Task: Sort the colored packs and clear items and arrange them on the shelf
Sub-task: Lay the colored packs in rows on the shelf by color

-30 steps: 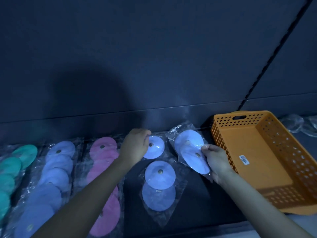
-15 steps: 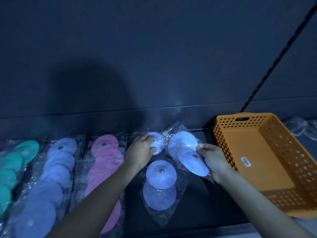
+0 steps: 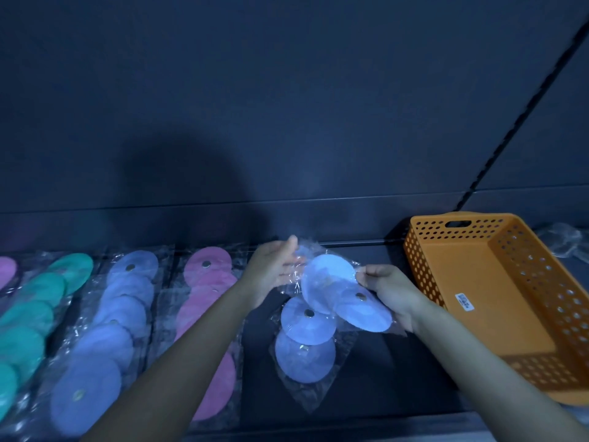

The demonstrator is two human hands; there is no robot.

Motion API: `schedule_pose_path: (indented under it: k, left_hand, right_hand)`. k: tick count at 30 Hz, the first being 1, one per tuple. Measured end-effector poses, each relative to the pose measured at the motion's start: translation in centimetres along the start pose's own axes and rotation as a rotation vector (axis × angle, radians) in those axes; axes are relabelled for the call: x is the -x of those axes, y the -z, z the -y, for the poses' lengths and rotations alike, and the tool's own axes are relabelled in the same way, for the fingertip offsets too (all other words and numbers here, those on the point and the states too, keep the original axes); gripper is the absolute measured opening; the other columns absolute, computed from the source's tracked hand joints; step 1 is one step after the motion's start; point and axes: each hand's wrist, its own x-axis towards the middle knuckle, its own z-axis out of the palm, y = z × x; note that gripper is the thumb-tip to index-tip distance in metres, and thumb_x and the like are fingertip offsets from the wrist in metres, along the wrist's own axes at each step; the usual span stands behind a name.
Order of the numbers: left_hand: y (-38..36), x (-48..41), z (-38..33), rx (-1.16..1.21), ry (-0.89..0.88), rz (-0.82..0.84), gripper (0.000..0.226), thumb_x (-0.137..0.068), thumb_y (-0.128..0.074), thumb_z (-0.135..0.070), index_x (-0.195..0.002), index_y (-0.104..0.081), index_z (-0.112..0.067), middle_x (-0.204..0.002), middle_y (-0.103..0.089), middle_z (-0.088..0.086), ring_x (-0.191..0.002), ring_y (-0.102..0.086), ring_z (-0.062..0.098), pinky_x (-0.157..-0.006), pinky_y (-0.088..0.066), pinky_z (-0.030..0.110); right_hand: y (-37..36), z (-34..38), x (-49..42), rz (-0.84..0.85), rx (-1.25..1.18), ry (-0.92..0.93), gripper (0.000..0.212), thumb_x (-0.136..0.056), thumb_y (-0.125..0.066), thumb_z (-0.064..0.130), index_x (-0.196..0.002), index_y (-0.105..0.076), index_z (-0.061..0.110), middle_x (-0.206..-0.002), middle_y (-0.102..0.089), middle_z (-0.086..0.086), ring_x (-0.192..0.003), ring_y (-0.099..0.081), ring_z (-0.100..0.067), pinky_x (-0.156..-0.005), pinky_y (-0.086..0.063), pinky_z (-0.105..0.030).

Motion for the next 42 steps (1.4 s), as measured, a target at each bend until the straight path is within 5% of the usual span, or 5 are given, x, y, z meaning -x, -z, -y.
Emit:
schedule_pose_path:
  k: [12, 16, 24, 29, 42]
  left_hand:
    - [2.3, 2.2, 2.0, 0.023, 0.023, -0.335, 0.019, -0.085, -0.055, 0.010, -0.082, -0.060, -0.008, -0.088, -0.065, 0.018, -0.079, -0.067, 0.023, -0.066, -0.059, 0.026]
    - [2.5, 1.8, 2.8, -0.386, 0.023, -0.406, 0.042, -0.077, -0.066, 0.002, -0.118, -0.057, -0.004, -0.098, -0.067, 0.008, -0.094, -0.063, 0.024, -0.088, -0.052, 0.036]
    - [1.8, 1.7, 3.0, -0.477, -0.073, -0.538, 0.039, -0.085, -0.055, -0.001, -0.124, -0.049, -0.007, -0.080, -0.061, 0.004, -0.067, -0.055, 0.013, -0.049, -0.038, 0.012]
    - [0.8, 3.5, 3.0, -0.744, -0.320, -0.528, 0.028, -0.086, -0.049, 0.002, -0.113, -0.055, 0.001, -0.109, -0.057, 0.012, -0.105, -0.050, 0.027, -0.076, -0.031, 0.017]
    - [0.9, 6.7, 6.0, -0.817, -0.246, -0.152, 0.043, -0.089, -0.055, -0.043, -0.120, -0.049, -0.014, -0.104, -0.053, -0.011, -0.092, -0.050, 0.010, -0.081, -0.037, 0.025]
  right_hand:
    - [-1.0, -1.0, -0.1, -0.103, 0.116, -0.007, 0.014, -0.092, -0.058, 0.011, -0.085, -0.068, 0.006, -0.075, -0.070, -0.010, -0.066, -0.066, -0.020, -0.058, -0.055, -0.030]
    - [-1.0, -1.1, 0.3, -0.103, 0.115, -0.006, 0.015, -0.093, -0.059, 0.012, -0.082, -0.068, 0.005, -0.073, -0.068, -0.009, -0.064, -0.064, -0.019, -0.053, -0.051, -0.027]
    - [-1.6, -0.2, 0.6, -0.107, 0.021, 0.026, 0.017, -0.092, -0.059, 0.012, -0.078, -0.066, 0.007, -0.064, -0.066, -0.005, -0.050, -0.060, -0.014, -0.039, -0.043, -0.023]
    - [-3.7, 0.4, -0.1, -0.088, -0.020, 0.066, 0.020, -0.093, -0.058, 0.009, -0.073, -0.063, 0.007, -0.051, -0.062, 0.003, -0.037, -0.053, -0.004, -0.035, -0.038, -0.014]
    - [-2.0, -3.0, 0.1, -0.231, 0.489, 0.013, 0.035, -0.083, -0.041, -0.003, -0.111, -0.061, 0.005, -0.099, -0.063, -0.007, -0.079, -0.059, -0.019, -0.063, -0.053, -0.030]
